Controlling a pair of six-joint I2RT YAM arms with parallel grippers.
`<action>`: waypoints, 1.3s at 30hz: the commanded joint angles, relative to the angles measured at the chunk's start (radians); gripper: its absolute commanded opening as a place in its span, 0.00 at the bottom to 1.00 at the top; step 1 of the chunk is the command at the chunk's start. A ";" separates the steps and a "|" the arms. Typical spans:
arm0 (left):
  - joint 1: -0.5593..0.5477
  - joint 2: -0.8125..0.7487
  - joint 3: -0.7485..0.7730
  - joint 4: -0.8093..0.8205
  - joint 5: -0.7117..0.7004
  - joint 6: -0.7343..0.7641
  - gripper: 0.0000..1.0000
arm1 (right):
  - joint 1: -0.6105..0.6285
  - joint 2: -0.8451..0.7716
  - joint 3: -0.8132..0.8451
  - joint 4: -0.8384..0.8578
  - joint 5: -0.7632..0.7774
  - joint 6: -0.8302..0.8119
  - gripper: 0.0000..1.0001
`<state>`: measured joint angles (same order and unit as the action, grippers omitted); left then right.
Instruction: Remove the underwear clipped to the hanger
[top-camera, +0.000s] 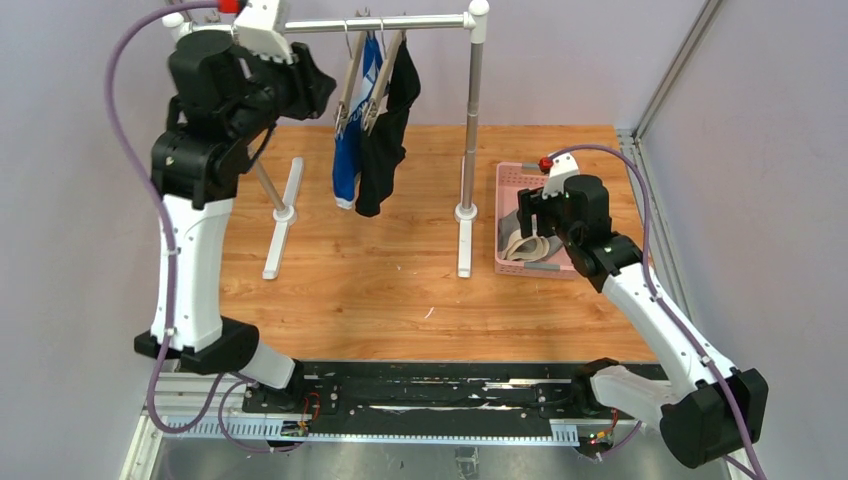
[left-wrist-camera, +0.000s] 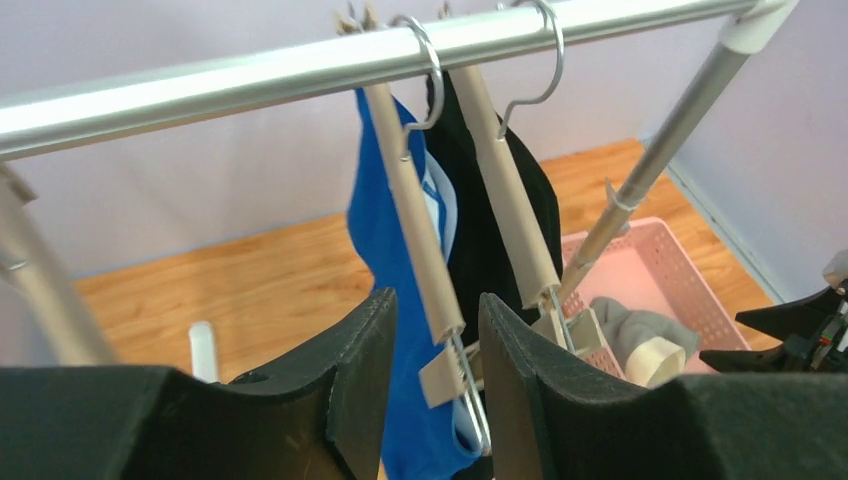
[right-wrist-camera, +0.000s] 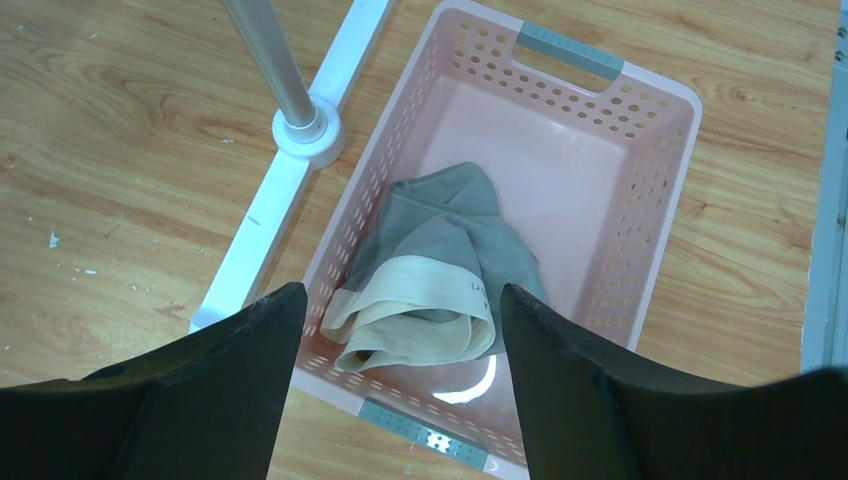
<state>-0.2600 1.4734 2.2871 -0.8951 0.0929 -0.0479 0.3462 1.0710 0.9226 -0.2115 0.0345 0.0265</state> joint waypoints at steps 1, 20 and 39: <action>-0.043 0.050 -0.001 0.070 -0.035 0.011 0.45 | 0.034 -0.033 0.028 -0.038 0.016 -0.005 0.72; -0.053 0.099 -0.103 0.175 -0.052 0.029 0.45 | 0.071 -0.051 0.006 -0.045 0.031 -0.030 0.68; -0.059 0.132 -0.187 0.188 -0.088 0.054 0.18 | 0.077 -0.076 -0.019 -0.038 0.033 -0.043 0.68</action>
<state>-0.3088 1.6024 2.1075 -0.7414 0.0181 -0.0109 0.4057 1.0130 0.9176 -0.2543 0.0540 -0.0013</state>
